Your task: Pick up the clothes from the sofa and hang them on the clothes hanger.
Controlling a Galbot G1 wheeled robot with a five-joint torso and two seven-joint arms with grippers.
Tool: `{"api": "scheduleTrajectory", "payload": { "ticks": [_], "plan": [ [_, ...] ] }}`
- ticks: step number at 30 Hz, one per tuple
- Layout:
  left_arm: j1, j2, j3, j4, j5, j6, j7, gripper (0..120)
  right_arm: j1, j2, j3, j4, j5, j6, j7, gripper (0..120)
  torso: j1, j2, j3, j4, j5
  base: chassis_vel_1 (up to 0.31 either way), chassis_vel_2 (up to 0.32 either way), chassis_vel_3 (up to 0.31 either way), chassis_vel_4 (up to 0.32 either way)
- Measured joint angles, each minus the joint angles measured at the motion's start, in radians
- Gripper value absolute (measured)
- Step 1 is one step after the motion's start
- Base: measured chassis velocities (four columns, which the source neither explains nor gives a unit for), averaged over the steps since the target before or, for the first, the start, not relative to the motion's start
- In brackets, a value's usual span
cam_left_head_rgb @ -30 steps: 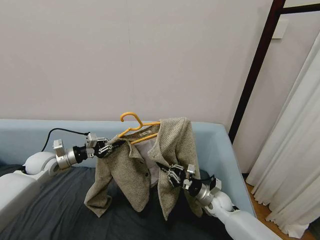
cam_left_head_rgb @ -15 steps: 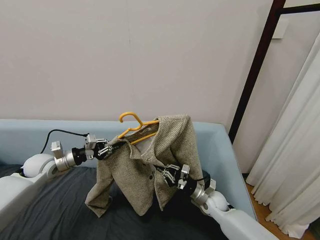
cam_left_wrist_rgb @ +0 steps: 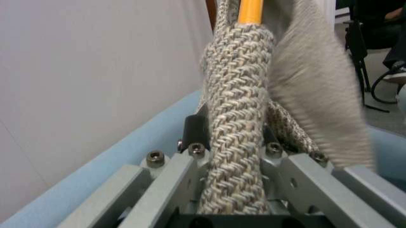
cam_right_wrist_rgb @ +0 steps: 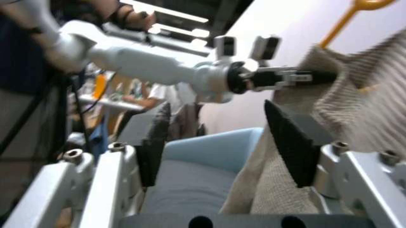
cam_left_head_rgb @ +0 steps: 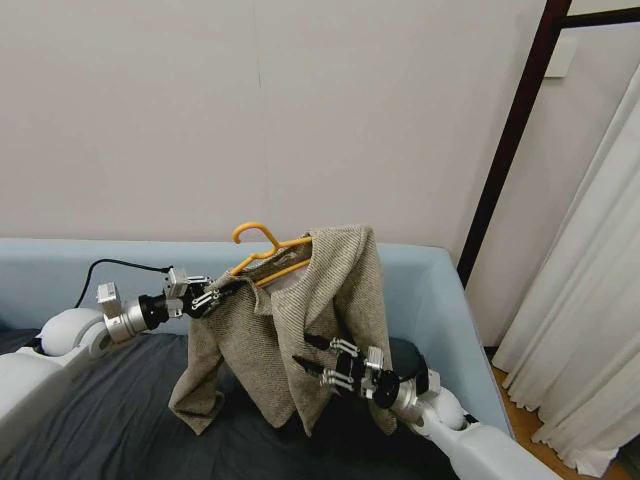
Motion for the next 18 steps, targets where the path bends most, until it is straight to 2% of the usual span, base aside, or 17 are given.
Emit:
{"api": "scheduleTrajectory", "payload": {
  "ticks": [1, 3, 5, 7, 8, 11, 12, 15, 18],
  "plan": [
    [0.0, 0.0, 0.0, 0.0, 0.0, 0.0, 0.0, 7, 0.0, 0.0, 0.0, 0.0, 0.0, 0.0, 0.0, 61, 0.0, 0.0, 0.0, 0.0, 0.0, 0.0, 0.0, 0.0, 0.0],
    [0.0, 0.004, 0.0, 0.002, 0.002, -0.003, 0.0, 7, -0.006, -0.012, 0.031, 0.008, -0.012, -0.003, -0.039, 70, 0.0, 0.0, 0.0, 0.0, 0.0, 0.0, 0.0, 0.0, 0.0],
    [0.0, 0.009, 0.001, 0.002, 0.004, -0.007, 0.005, 7, -0.004, -0.021, 0.064, 0.023, 0.004, -0.011, -0.022, 78, 0.0, 0.0, 0.0, 0.0, 0.0, 0.0, 0.0, 0.0, 0.0],
    [0.0, 0.017, 0.001, 0.003, 0.009, -0.01, 0.019, 7, 0.013, -0.032, 0.113, 0.047, 0.012, -0.034, 0.055, 88, 0.0, 0.0, 0.0, 0.0001, 0.0001, 0.0, 0.0, 0.0, 0.0],
    [0.0, 0.017, 0.001, 0.003, 0.009, -0.01, 0.019, 7, 0.013, -0.032, 0.113, 0.047, 0.012, -0.034, 0.055, 88, 0.0, 0.0, 0.0, 0.0001, 0.0001, 0.0, 0.0, 0.0, 0.0],
    [-0.004, 0.026, 0.003, 0.008, 0.014, -0.01, 0.042, 7, 0.057, -0.079, 0.185, 0.098, -0.009, -0.127, 0.141, 98, 0.0, 0.0, 0.0, 0.0005, -0.0001, 0.0, 0.0, 0.0, 0.0],
    [-0.004, 0.026, 0.003, 0.008, 0.014, -0.01, 0.042, 7, 0.057, -0.079, 0.185, 0.098, -0.009, -0.127, 0.141, 98, 0.0, 0.0, 0.0, 0.0005, -0.0001, 0.0, 0.0, 0.0, 0.0],
    [-0.025, 0.026, 0.015, 0.031, 0.026, -0.01, 0.097, 7, 0.117, -0.157, 0.191, 0.164, -0.02, -0.211, 0.264, 100, 0.0, 0.0, 0.0, 0.0, 0.0001, 0.0, 0.0, 0.0, 0.0],
    [-0.036, 0.023, 0.03, 0.053, 0.038, -0.001, 0.139, 7, 0.15, -0.198, 0.16, 0.19, -0.036, -0.218, 0.358, 100, 0.0, 0.0, 0.0, 0.0, -0.0001, 0.0, 0.0, 0.0, 0.0]
  ]
}}
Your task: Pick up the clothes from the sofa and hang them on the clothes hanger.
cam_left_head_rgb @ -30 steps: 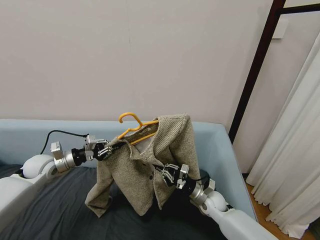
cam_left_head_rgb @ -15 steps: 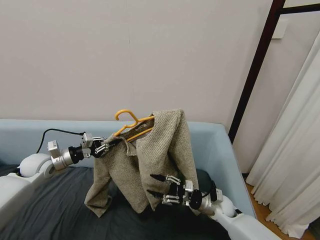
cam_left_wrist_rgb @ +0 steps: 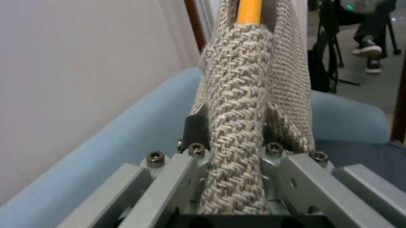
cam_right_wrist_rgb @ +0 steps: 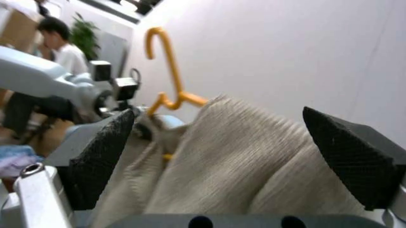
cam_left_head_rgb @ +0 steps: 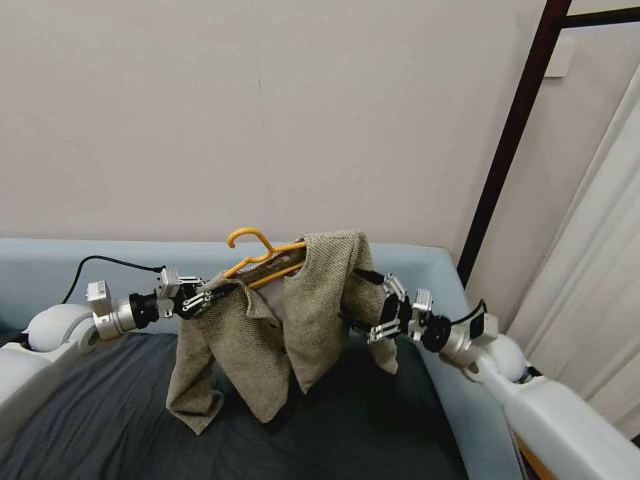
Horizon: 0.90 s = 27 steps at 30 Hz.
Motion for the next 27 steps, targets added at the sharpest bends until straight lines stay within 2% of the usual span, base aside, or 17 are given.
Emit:
{"api": "scheduleTrajectory", "payload": {
  "ticks": [1, 4, 7, 10, 14, 18, 21, 27],
  "plan": [
    [-0.005, -0.005, 0.007, 0.013, 0.006, 0.008, 0.026, 7, 0.015, -0.024, -0.025, 0.012, -0.039, -0.001, 0.063, 100, 0.0, 0.0, 0.0, 0.0002, 0.0001, 0.0, 0.0, 0.0, 0.0],
    [-0.014, -0.012, 0.017, 0.03, 0.016, 0.019, 0.057, 7, 0.027, -0.046, -0.044, 0.012, -0.112, 0.003, 0.103, 100, 0.0, 0.0, 0.0, 0.0003, 0.0, 0.0, 0.0, 0.0, 0.0],
    [-0.033, -0.02, 0.04, 0.053, 0.035, 0.029, 0.097, 7, 0.038, -0.065, -0.049, -0.017, -0.232, 0.026, 0.084, 100, 0.0, 0.0, 0.0, 0.0002, 0.0001, 0.0, 0.0, 0.0, 0.0],
    [-0.046, -0.019, 0.058, 0.059, 0.039, 0.034, 0.114, 7, 0.048, -0.078, -0.049, -0.034, -0.281, 0.043, 0.056, 100, 0.0, 0.0, 0.0, 0.0001, 0.0002, 0.0, 0.0, 0.0, 0.0],
    [-0.065, -0.019, 0.092, 0.065, 0.056, 0.04, 0.137, 7, 0.062, -0.097, -0.064, -0.04, -0.289, 0.042, 0.014, 100, 0.0, 0.0, 0.0, 0.0, 0.0001, 0.0, 0.0, 0.0, 0.0],
    [-0.086, -0.034, 0.125, 0.077, 0.075, 0.041, 0.144, 7, 0.081, -0.118, -0.095, -0.037, -0.166, -0.045, -0.15, 100, 0.0, 0.0, 0.0, 0.0001, 0.0, 0.0, 0.0, 0.0, 0.0],
    [-0.098, -0.045, 0.139, 0.089, 0.08, 0.039, 0.149, 7, 0.088, -0.121, -0.113, -0.039, -0.133, -0.082, -0.198, 100, 0.0, 0.0, 0.0, 0.0001, 0.0002, 0.0, 0.0, 0.0, 0.0],
    [-0.132, -0.07, 0.182, 0.113, 0.087, 0.033, 0.165, 7, 0.11, -0.109, -0.14, -0.056, -0.181, -0.117, -0.198, 100, 0.0, 0.0, 0.0, 0.0001, 0.0001, 0.0, 0.0, 0.0, 0.0]
  ]
}}
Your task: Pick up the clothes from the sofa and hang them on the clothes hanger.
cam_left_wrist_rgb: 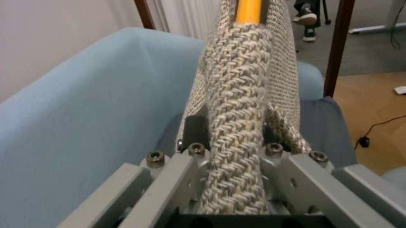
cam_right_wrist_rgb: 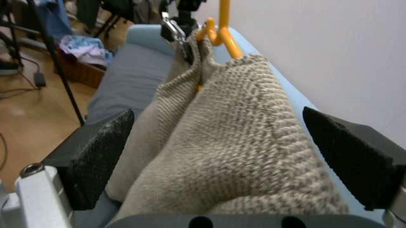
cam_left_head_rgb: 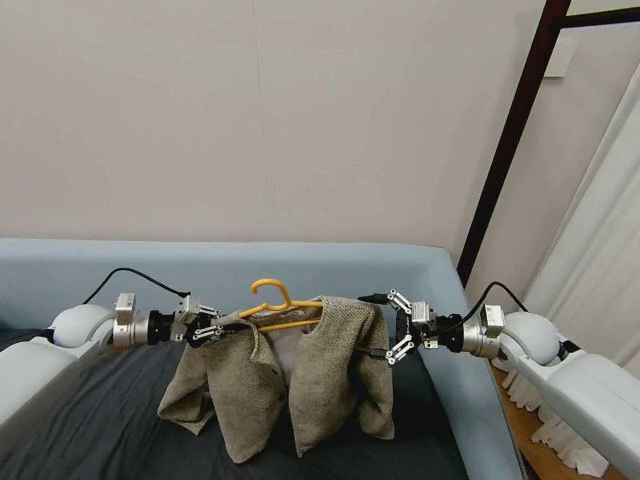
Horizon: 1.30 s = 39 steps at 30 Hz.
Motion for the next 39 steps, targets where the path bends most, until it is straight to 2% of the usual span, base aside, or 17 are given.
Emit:
{"api": "scheduleTrajectory", "payload": {
  "ticks": [6, 10, 13, 14, 18, 20, 23, 24, 26, 29, 33, 36, 39],
  "plan": [
    [-0.023, -0.008, 0.031, 0.014, 0.006, -0.009, 0.013, 7, 0.032, 0.018, -0.024, -0.016, -0.05, -0.01, 0.072, 100, 0.0, 0.0, 0.0, 0.0002, 0.0, 0.0, 0.0, 0.0, 0.0],
    [-0.03, -0.012, 0.04, 0.019, 0.007, -0.015, 0.016, 7, 0.049, 0.023, -0.032, -0.029, -0.061, -0.022, 0.062, 99, 0.0, 0.0, 0.0, 0.0001, -0.0001, 0.0, 0.0, 0.0, 0.0],
    [-0.039, -0.019, 0.049, 0.028, 0.008, -0.023, 0.018, 7, 0.064, 0.03, -0.039, -0.048, -0.064, -0.033, 0.024, 88, 0.0, 0.0, 0.0, 0.0, -0.0001, 0.0, 0.0, 0.0, 0.0],
    [-0.039, -0.019, 0.049, 0.028, 0.008, -0.023, 0.018, 7, 0.064, 0.03, -0.039, -0.048, -0.064, -0.033, 0.024, 88, 0.0, 0.0, 0.0, 0.0, -0.0001, 0.0, 0.0, 0.0, 0.0],
    [-0.05, -0.032, 0.06, 0.037, 0.015, -0.03, 0.022, 7, 0.085, 0.048, -0.055, -0.076, -0.064, -0.053, -0.034, 68, 0.0, 0.0, 0.0, 0.0002, -0.0001, 0.0, 0.0, 0.0, 0.0],
    [-0.054, -0.036, 0.064, 0.04, 0.02, -0.032, 0.024, 7, 0.089, 0.052, -0.058, -0.082, -0.064, -0.057, -0.051, 66, 0.0, 0.0, 0.0, 0.0002, -0.0001, 0.0, 0.0, 0.0, 0.0],
    [-0.069, -0.055, 0.083, 0.051, 0.033, -0.041, 0.03, 7, 0.105, 0.066, -0.066, -0.098, -0.06, -0.079, -0.111, 50, 0.0, 0.0, 0.0, 0.0, -0.0001, 0.0, 0.0, 0.0, 0.0],
    [-0.069, -0.055, 0.083, 0.051, 0.033, -0.041, 0.03, 7, 0.105, 0.066, -0.066, -0.098, -0.06, -0.079, -0.111, 50, 0.0, 0.0, 0.0, 0.0, -0.0001, 0.0, 0.0, 0.0, 0.0],
    [-0.075, -0.065, 0.091, 0.056, 0.04, -0.044, 0.032, 7, 0.12, 0.079, -0.073, -0.112, -0.059, -0.089, -0.144, 42, 0.0, 0.0, 0.0, -0.0001, -0.0001, 0.0, 0.0, 0.0, 0.0],
    [-0.081, -0.073, 0.097, 0.058, 0.044, -0.045, 0.035, 7, 0.134, 0.093, -0.08, -0.125, -0.059, -0.091, -0.161, 34, 0.0, 0.0, 0.0, 0.0001, -0.0001, 0.0, 0.0, 0.0, 0.0],
    [-0.094, -0.082, 0.109, 0.063, 0.05, -0.045, 0.042, 7, 0.15, 0.115, -0.093, -0.137, -0.059, -0.092, -0.165, 15, 0.0, 0.0, 0.0, 0.0001, -0.0001, 0.0, 0.0, 0.0, 0.0],
    [-0.096, -0.086, 0.111, 0.07, 0.053, -0.046, 0.044, 7, 0.158, 0.122, -0.096, -0.14, -0.059, -0.092, -0.165, 10, 0.0, 0.0, 0.0, 0.0001, -0.0001, 0.0, 0.0, 0.0, 0.0],
    [-0.097, -0.094, 0.111, 0.08, 0.058, -0.051, 0.048, 6, 0.16, 0.123, -0.097, -0.144, -0.058, -0.091, -0.167, 10, 0.0, 0.0, 0.0, 0.0003, -0.0001, 0.0, 0.0, 0.0, 0.0]
  ]
}}
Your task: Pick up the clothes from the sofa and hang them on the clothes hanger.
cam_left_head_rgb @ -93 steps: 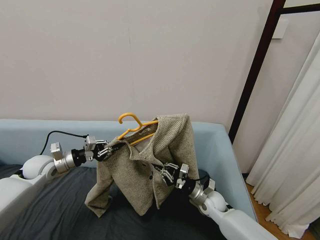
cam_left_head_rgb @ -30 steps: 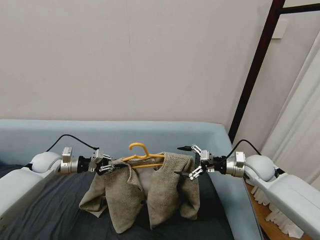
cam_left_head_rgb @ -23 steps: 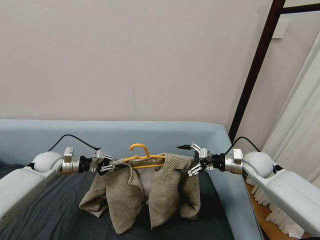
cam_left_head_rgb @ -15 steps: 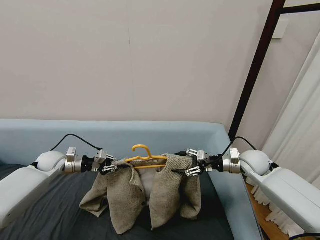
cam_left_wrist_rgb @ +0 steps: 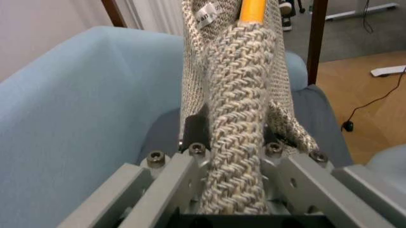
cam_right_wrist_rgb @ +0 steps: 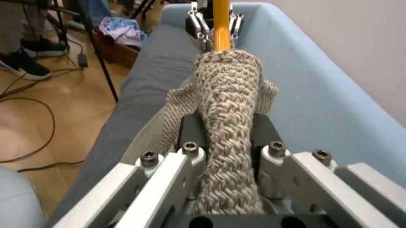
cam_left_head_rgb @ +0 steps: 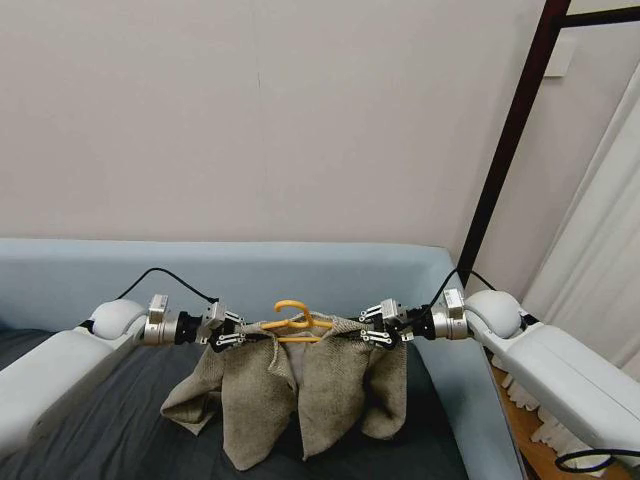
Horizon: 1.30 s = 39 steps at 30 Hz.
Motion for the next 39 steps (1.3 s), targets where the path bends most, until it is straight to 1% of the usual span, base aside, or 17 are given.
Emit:
{"api": "scheduleTrajectory", "payload": {
  "ticks": [7, 8, 9, 11, 12, 16, 17, 21, 22, 26, 27, 32, 33, 34, 36, 38, 39],
  "plan": [
    [-0.018, -0.02, 0.0, 0.024, 0.006, -0.02, 0.009, 6, -0.016, -0.009, 0.009, -0.005, 0.002, 0.01, -0.008, 10, 0.0, 0.0, 0.0, -0.0003, 0.0, 0.0, 0.0, 0.0, 0.0],
    [-0.024, -0.023, 0.0, 0.031, 0.006, -0.027, 0.009, 8, -0.02, -0.01, 0.011, -0.004, 0.004, 0.011, -0.007, 10, 0.0, 0.0, 0.0, -0.0002, -0.0001, 0.0, 0.0, 0.0, 0.0],
    [-0.036, -0.028, 0.0, 0.045, 0.0, -0.037, 0.009, 15, -0.028, -0.015, 0.017, -0.003, 0.009, 0.011, -0.005, 10, 0.0, 0.0, 0.0, -0.0002, 0.0, 0.0, 0.0, 0.0, 0.0],
    [-0.06, -0.036, 0.004, 0.065, -0.028, -0.057, 0.009, 22, -0.047, -0.024, 0.033, 0.003, 0.021, 0.009, -0.002, 10, 0.0, 0.0, 0.0, -0.0002, 0.0, 0.0, 0.0, 0.0, 0.0],
    [-0.06, -0.036, 0.004, 0.065, -0.028, -0.057, 0.009, 22, -0.047, -0.024, 0.033, 0.003, 0.021, 0.009, -0.002, 10, 0.0, 0.0, 0.0, -0.0002, 0.0, 0.0, 0.0, 0.0, 0.0],
    [-0.106, -0.038, 0.023, 0.077, -0.084, -0.075, 0.03, 41, -0.082, -0.045, 0.052, 0.019, 0.064, -0.001, 0.03, 10, 0.0, 0.0, 0.0, -0.0004, 0.0001, 0.0, 0.0, 0.0, 0.0],
    [-0.106, -0.038, 0.023, 0.077, -0.084, -0.075, 0.03, 41, -0.082, -0.045, 0.052, 0.019, 0.064, -0.001, 0.03, 10, 0.0, 0.0, 0.0, -0.0004, 0.0001, 0.0, 0.0, 0.0, 0.0],
    [-0.131, -0.028, 0.038, 0.041, -0.114, -0.075, 0.044, 57, -0.098, -0.065, 0.043, 0.053, 0.217, -0.041, 0.112, 10, 0.0, 0.0, 0.0, -0.0003, 0.0001, 0.0, 0.0, 0.0, 0.0],
    [-0.131, -0.028, 0.038, 0.041, -0.114, -0.075, 0.044, 57, -0.098, -0.065, 0.043, 0.053, 0.217, -0.041, 0.112, 10, 0.0, 0.0, 0.0, -0.0003, 0.0001, 0.0, 0.0, 0.0, 0.0],
    [-0.136, -0.003, 0.033, -0.027, -0.145, -0.074, 0.033, 76, -0.098, -0.088, 0.035, 0.092, 0.365, -0.076, 0.214, 10, 0.0, 0.0, 0.0, 0.0, 0.0001, 0.0, 0.0, 0.0, 0.0],
    [-0.136, -0.003, 0.033, -0.027, -0.145, -0.074, 0.033, 76, -0.098, -0.088, 0.035, 0.092, 0.365, -0.076, 0.214, 10, 0.0, 0.0, 0.0, 0.0, 0.0001, 0.0, 0.0, 0.0, 0.0],
    [-0.11, 0.008, -0.002, -0.08, -0.166, -0.093, -0.035, 97, -0.114, -0.112, 0.053, 0.122, 0.455, -0.083, 0.252, 10, 0.0, 0.0, 0.0, -0.0003, -0.0003, 0.0, 0.0, 0.0, 0.0],
    [-0.11, 0.008, -0.002, -0.08, -0.166, -0.093, -0.035, 97, -0.114, -0.112, 0.053, 0.122, 0.455, -0.083, 0.252, 10, 0.0, 0.0, 0.0, -0.0003, -0.0003, 0.0, 0.0, 0.0, 0.0],
    [-0.098, 0.011, -0.022, -0.092, -0.178, -0.104, -0.07, 98, -0.118, -0.114, 0.062, 0.125, 0.459, -0.081, 0.257, 10, 0.0, 0.0, 0.0, -0.0004, -0.0002, 0.0, 0.0, 0.0, 0.0],
    [-0.072, 0.022, -0.072, -0.125, -0.221, -0.127, -0.169, 100, -0.128, -0.119, 0.08, 0.13, 0.465, -0.059, 0.279, 10, 0.0, 0.0, 0.0, -0.0003, -0.0001, 0.0, 0.0, 0.0, 0.0],
    [-0.048, 0.036, -0.116, -0.164, -0.258, -0.129, -0.252, 100, -0.136, -0.122, 0.089, 0.137, 0.463, -0.039, 0.31, 10, 0.0, 0.0, 0.0, -0.0003, 0.0001, 0.0, 0.0, 0.0, 0.0],
    [-0.048, 0.036, -0.116, -0.164, -0.258, -0.129, -0.252, 100, -0.136, -0.122, 0.089, 0.137, 0.463, -0.039, 0.31, 10, 0.0, 0.0, 0.0, -0.0003, 0.0001, 0.0, 0.0, 0.0, 0.0]
  ]
}}
